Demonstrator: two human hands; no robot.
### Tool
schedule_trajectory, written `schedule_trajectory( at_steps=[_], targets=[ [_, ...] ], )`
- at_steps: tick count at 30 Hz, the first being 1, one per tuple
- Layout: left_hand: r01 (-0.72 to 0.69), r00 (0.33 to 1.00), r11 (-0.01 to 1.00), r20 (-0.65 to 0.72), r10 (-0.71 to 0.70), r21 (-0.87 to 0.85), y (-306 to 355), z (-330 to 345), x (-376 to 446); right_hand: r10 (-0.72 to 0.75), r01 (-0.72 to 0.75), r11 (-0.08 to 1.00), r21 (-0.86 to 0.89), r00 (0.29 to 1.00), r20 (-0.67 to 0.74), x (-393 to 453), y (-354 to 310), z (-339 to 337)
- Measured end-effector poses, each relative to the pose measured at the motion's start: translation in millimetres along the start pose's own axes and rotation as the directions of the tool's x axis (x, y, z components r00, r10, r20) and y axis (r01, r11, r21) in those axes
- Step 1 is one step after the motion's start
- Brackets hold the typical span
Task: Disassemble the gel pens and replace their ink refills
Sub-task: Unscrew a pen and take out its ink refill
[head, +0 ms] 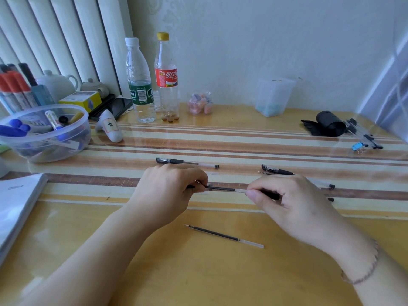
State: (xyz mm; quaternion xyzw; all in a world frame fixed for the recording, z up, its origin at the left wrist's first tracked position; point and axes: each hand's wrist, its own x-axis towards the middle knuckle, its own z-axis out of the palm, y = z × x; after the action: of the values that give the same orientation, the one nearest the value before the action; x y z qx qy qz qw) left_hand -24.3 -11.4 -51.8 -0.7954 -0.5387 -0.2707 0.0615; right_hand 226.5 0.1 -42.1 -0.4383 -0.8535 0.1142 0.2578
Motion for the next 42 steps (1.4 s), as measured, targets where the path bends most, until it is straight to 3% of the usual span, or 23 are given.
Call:
schedule_trajectory(
  at_steps=[5,11,14,16,19,22,24,29,32,42],
  targets=[
    [0.003,1.000,1.000,0.000,-0.003,0.015,4.5,1.6,-0.8,-0.008,0.009,0.979,-0.205,1.000,0.004,-1.7,-3.0,-1.6],
    [-0.039,0.999,0.997,0.013,0.040,-0.074,18.4,6.2,-2.5,-0.018,0.024,0.970,-0.241,0.999,0.027,-3.5,-9.4,4.9],
    [-0.071,0.996,0.987,-0.064,0.063,-0.142,24.8,6.4,-3.7,0.003,0.009,0.982,-0.188,0.998,0.065,-3.8,-11.8,12.5],
    [-0.080,0.973,0.963,-0.229,0.020,-0.256,21.8,0.1,-1.4,0.045,-0.039,0.993,-0.112,0.997,0.059,-2.2,-8.5,12.9],
    [-0.027,0.889,0.915,-0.428,-0.163,-0.404,16.0,-12.9,3.2,0.159,-0.148,0.965,0.216,0.987,-0.033,2.3,-3.7,10.2],
    [0.101,0.893,0.802,-0.301,-0.333,-0.589,21.1,-15.7,4.3,0.272,-0.176,0.781,0.599,0.960,-0.073,5.6,-5.9,7.4],
    [0.187,0.909,0.721,-0.161,-0.384,-0.667,27.6,-11.9,3.8,0.264,-0.173,0.729,0.662,0.964,-0.039,4.9,-8.6,7.8],
    [0.255,0.918,0.569,0.010,-0.398,-0.782,30.7,-7.4,5.8,0.095,-0.063,0.920,0.387,0.993,-0.065,1.2,-11.3,13.4],
    [0.262,0.922,0.508,0.058,-0.383,-0.820,31.0,-8.1,5.6,0.025,-0.005,0.975,0.222,0.996,-0.087,0.8,-11.0,15.8],
    [0.255,0.955,0.588,0.104,-0.279,-0.768,42.8,-8.9,3.2,-0.041,0.058,0.979,0.197,0.995,-0.090,0.7,-12.9,16.7]
  ],
)
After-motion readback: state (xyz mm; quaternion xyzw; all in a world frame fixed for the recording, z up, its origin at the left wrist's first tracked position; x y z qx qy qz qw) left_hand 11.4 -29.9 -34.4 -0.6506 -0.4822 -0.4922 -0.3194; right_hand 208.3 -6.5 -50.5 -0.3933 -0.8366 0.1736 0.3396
